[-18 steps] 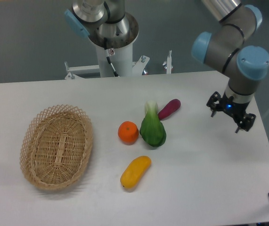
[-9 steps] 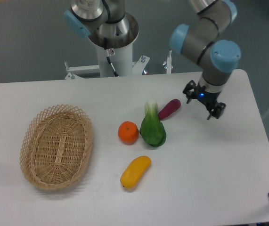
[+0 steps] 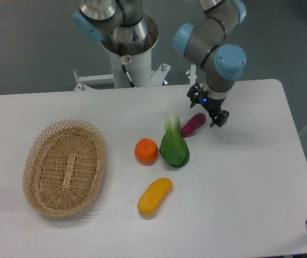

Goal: Pick up the sweet potato from the table
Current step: 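Move the gripper over the purple sweet potato and lower onto it, then close the gripper around the purple sweet potato, then lift the purple sweet potato up off the table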

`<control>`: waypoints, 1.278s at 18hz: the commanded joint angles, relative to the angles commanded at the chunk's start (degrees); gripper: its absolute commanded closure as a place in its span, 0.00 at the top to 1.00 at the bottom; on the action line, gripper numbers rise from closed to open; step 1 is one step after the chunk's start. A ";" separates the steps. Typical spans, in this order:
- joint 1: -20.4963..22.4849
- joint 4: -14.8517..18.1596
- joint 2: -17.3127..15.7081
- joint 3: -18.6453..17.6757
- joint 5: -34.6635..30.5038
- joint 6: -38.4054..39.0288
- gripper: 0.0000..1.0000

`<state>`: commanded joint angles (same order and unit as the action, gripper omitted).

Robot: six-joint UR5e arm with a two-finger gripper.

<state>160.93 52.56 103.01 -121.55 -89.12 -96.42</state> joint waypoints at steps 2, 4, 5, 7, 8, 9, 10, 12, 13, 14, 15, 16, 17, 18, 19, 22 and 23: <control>-0.09 -1.32 0.26 -0.27 0.00 0.97 1.00; -0.17 -2.20 0.61 -0.35 0.09 1.58 1.00; -0.52 -2.90 0.70 -0.44 0.09 2.37 1.00; -1.40 -4.83 1.58 -0.53 0.09 4.13 1.00; -1.84 -5.71 2.02 -0.53 0.09 4.74 1.00; -2.11 -6.33 2.11 -0.53 0.09 5.36 0.97; -2.20 -6.51 2.11 -0.53 0.09 5.71 0.87; -2.20 -6.51 2.20 -0.53 0.09 5.89 0.68; -2.20 -6.51 2.11 -0.53 0.09 6.15 0.59; -2.20 -6.51 2.11 -0.53 0.09 6.16 0.49; -2.20 -6.51 2.02 -0.44 0.09 6.24 0.39; -2.20 -6.51 2.02 -0.44 -0.09 6.33 0.28; -2.20 -6.51 2.02 -0.44 -0.17 6.33 0.19; -2.20 -6.42 1.94 -0.44 -0.17 6.33 0.12; -2.20 -6.42 1.76 -0.36 -0.17 6.42 0.11; -2.11 -5.98 0.97 0.17 -0.44 6.42 0.11; -2.02 -5.90 0.62 0.52 -0.44 6.33 0.11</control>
<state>158.91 46.67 103.63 -121.03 -89.56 -90.09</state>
